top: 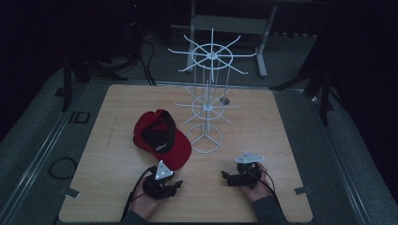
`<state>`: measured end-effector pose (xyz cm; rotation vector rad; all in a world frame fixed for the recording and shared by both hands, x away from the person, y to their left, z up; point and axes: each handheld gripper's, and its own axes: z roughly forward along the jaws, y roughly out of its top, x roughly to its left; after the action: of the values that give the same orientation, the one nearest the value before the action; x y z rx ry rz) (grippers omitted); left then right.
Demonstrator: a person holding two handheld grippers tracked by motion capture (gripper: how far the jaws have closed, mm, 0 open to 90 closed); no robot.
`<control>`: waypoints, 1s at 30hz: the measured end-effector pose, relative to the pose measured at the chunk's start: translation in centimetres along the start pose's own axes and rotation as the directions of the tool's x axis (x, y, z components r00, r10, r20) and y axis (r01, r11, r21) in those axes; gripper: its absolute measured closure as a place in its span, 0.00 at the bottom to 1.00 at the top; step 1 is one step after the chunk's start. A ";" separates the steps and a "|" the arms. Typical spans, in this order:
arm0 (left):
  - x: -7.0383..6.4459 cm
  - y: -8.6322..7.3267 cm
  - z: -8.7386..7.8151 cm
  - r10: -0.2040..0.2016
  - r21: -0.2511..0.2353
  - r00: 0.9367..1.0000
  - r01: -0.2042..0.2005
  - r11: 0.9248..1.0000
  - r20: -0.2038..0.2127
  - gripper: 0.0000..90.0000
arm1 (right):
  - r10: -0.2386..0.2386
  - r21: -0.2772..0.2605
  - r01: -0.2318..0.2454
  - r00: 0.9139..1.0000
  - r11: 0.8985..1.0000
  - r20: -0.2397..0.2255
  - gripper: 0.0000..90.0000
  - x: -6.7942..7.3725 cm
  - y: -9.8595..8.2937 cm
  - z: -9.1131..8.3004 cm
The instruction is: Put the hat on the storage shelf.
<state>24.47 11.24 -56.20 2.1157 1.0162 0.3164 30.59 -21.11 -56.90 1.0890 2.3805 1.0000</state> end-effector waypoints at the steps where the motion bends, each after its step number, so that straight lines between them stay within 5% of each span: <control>1: 0.1 0.0 -0.1 -0.009 -0.001 1.000 0.009 1.000 -0.002 0.60 | 0.000 0.000 0.000 1.000 1.000 0.000 0.14 0.0 0.0 0.0; 14: 1.7 -0.2 -1.1 -0.102 -0.041 0.994 0.101 0.994 -0.031 0.57 | 0.000 0.000 0.000 1.000 1.000 0.000 0.14 0.0 0.0 0.0; 30: 3.4 1.2 -0.4 -0.270 -0.099 0.962 0.272 0.957 0.029 0.53 | 0.000 0.000 0.000 1.000 1.000 0.000 0.14 0.0 0.0 0.0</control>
<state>27.22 13.53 -55.38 1.8558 1.2379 0.2112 30.59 -21.11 -56.89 1.0889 2.3808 0.9997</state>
